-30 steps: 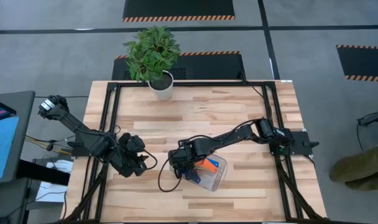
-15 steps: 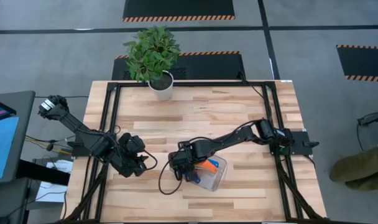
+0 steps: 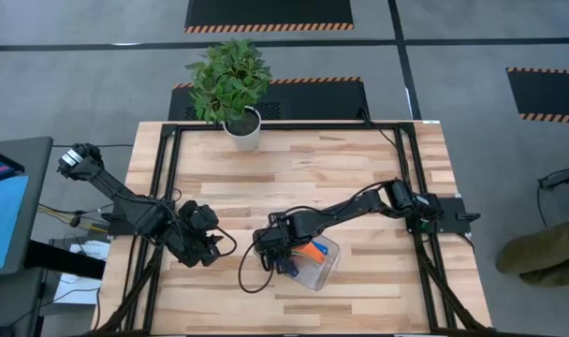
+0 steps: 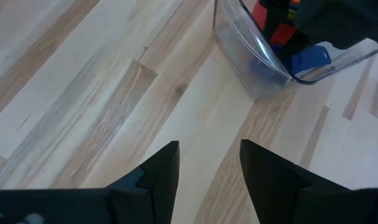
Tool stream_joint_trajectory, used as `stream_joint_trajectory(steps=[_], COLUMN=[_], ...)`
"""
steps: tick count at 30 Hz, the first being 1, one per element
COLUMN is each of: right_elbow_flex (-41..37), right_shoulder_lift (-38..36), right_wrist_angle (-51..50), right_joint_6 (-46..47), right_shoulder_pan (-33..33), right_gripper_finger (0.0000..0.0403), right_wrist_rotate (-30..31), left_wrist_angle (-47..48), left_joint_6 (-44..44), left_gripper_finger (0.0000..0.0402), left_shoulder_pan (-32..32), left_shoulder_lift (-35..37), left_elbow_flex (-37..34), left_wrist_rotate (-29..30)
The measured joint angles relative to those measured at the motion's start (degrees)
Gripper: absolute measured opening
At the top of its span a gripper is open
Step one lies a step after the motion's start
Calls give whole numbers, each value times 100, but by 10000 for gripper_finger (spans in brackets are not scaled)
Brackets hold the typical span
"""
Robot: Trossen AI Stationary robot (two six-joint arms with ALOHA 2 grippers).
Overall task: Nest measuring cups in basket
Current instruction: Stack the dark blue measuring cup on top of the orange measuring cup
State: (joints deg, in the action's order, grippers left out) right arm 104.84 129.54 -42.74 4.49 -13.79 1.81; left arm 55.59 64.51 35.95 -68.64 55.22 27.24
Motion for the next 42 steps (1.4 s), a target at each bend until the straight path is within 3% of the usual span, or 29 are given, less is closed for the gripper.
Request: stream_joint_trajectory(steps=[13, 34, 42], right_elbow_flex=[39, -76, 278], right_shoulder_lift=[44, 4, 18], right_wrist_angle=[-183, -220, -620], right_joint_6=[660, 618, 616], right_shoulder_pan=[-36, -29, -64], right_gripper_finger=[164, 152, 137], right_wrist_rotate=[-178, -12, 102], left_wrist_angle=[0, -13, -11], left_joint_6=[0, -35, -31], left_gripper_finger=[158, 158, 158], left_shoulder_pan=[-1, 0, -1], left_shoulder_lift=[0, 0, 0], left_elbow_flex=[0, -1, 0], left_wrist_rotate=[-17, -15, -11])
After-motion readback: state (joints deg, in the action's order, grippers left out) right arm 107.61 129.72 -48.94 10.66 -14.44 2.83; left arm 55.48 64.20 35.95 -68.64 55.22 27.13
